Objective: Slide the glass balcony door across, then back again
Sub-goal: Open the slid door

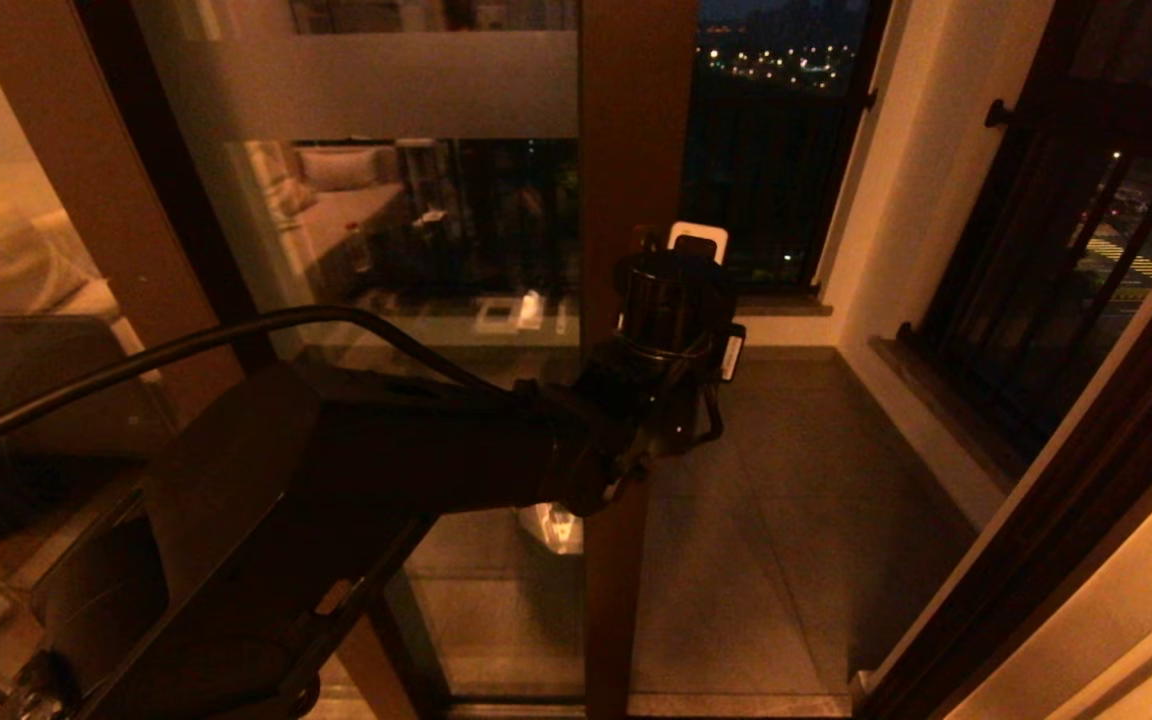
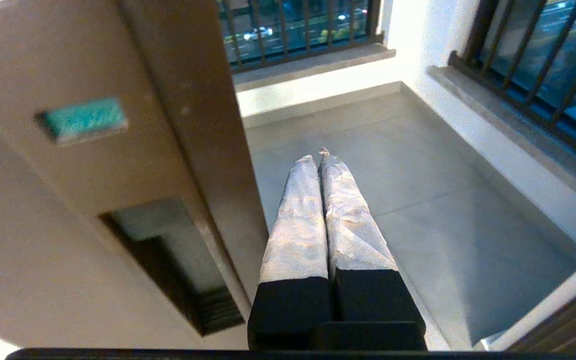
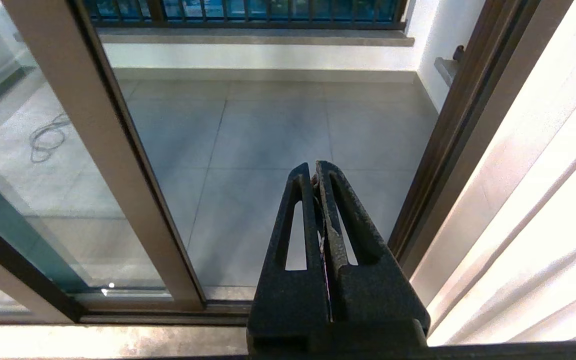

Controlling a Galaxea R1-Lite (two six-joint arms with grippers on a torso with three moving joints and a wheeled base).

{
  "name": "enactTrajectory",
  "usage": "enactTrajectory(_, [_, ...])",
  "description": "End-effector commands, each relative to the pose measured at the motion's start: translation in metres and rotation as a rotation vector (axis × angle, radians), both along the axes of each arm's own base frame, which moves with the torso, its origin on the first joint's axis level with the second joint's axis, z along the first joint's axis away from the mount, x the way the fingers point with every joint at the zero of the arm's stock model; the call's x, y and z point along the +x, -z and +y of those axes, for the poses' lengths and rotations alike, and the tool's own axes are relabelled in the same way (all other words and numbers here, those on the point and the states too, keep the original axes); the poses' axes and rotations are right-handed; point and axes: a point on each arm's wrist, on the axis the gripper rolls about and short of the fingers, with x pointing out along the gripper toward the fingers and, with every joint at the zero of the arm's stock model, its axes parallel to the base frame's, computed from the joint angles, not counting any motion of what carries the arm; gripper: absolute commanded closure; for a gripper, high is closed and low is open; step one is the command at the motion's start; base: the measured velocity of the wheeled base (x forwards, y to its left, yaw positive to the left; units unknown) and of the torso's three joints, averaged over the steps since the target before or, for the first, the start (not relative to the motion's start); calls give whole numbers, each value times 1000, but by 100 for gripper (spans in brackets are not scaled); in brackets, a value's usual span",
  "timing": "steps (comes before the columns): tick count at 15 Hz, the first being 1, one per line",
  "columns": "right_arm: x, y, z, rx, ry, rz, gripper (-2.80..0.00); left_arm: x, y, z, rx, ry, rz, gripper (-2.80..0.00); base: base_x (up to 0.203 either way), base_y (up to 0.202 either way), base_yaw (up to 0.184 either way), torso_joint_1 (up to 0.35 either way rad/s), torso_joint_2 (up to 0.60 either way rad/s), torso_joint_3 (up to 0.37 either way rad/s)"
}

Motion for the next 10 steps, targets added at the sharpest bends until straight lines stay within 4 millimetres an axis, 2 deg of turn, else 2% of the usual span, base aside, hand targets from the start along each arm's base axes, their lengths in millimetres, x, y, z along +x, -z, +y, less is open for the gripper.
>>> enactTrajectory(1, [0,1,0,-1,-1,4,0,-1,-4,6,1,-5,0,0,0,0,0,0,0,0])
enactTrajectory(6, [0,1,0,-1,0,4,0,-4,6,27,25,-32,25,0,0,0,0,0,0,0])
enactTrajectory(10, [0,1,0,-1,-1,4,0,2,4,48,25,-72,27,0,0,0,0,0,0,0])
